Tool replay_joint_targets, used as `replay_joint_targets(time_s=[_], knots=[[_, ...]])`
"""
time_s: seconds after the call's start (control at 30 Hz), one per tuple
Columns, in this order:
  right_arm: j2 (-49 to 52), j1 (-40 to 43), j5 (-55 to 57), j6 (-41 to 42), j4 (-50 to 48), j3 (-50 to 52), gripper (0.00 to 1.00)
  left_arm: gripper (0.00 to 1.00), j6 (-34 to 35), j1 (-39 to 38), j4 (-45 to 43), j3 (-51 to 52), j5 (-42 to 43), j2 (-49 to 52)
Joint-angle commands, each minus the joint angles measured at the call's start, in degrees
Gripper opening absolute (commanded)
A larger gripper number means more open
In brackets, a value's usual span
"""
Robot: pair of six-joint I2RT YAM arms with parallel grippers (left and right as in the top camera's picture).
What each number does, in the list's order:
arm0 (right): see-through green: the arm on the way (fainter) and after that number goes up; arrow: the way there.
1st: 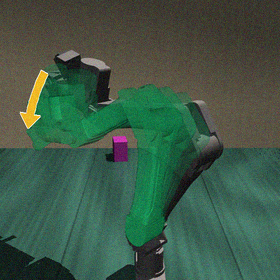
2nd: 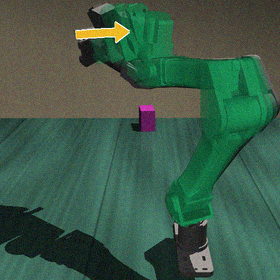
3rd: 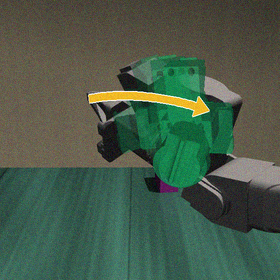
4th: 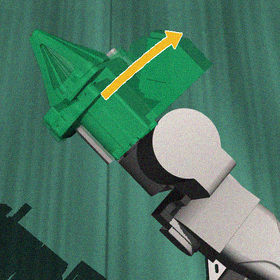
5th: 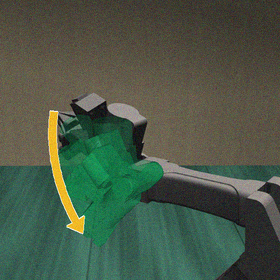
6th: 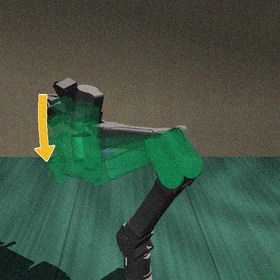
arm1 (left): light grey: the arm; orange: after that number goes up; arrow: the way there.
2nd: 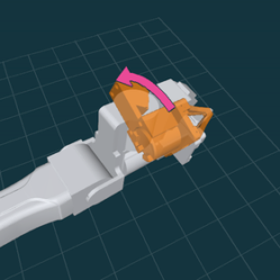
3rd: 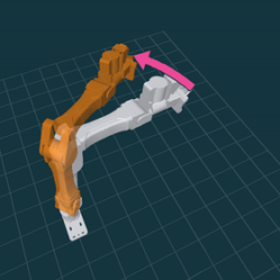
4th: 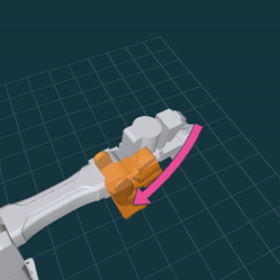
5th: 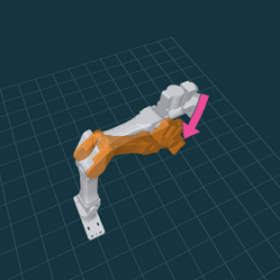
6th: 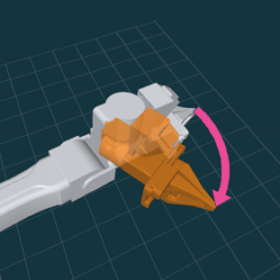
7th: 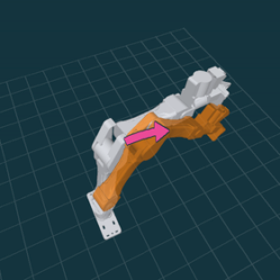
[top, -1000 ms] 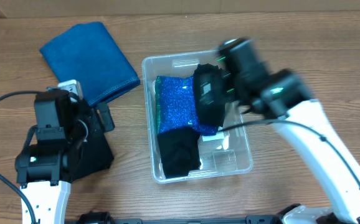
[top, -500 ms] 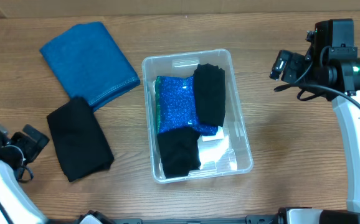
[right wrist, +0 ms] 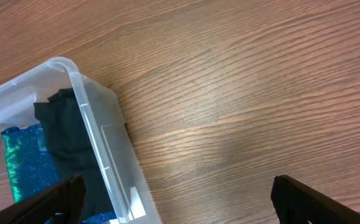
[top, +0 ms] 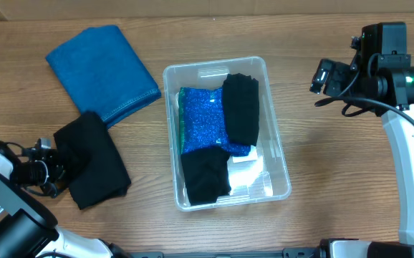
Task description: Pack container
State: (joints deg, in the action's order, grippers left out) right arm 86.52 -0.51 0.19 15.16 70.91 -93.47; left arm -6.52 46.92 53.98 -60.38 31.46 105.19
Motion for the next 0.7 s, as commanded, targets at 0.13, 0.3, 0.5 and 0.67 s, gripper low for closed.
replay_joint_targets(time_s=[0.13,0.3,0.5,0.67], knots=[[-0.6,-0.2,-0.3,-0.4,-0.5,-0.9,1.0,0.25,-2.1,-6.0,0.6,-0.8,3.5,1.9],[-0.6,-0.2,-0.3,-0.4,-0.5,-0.9,1.0,0.04,-3.8,-6.1,5.8,-2.4,6.2,-1.6],[-0.6,-0.2,-0.3,-0.4,-0.7,-0.9,1.0,0.04,-3.2,-8.3,14.8,-10.1,17.1,-18.1],[-0.6,-0.2,0.3,-0.6,-0.6,-0.9,1.0,0.04,9.9,-22.3,13.0,-22.4,16.5,-30.9]])
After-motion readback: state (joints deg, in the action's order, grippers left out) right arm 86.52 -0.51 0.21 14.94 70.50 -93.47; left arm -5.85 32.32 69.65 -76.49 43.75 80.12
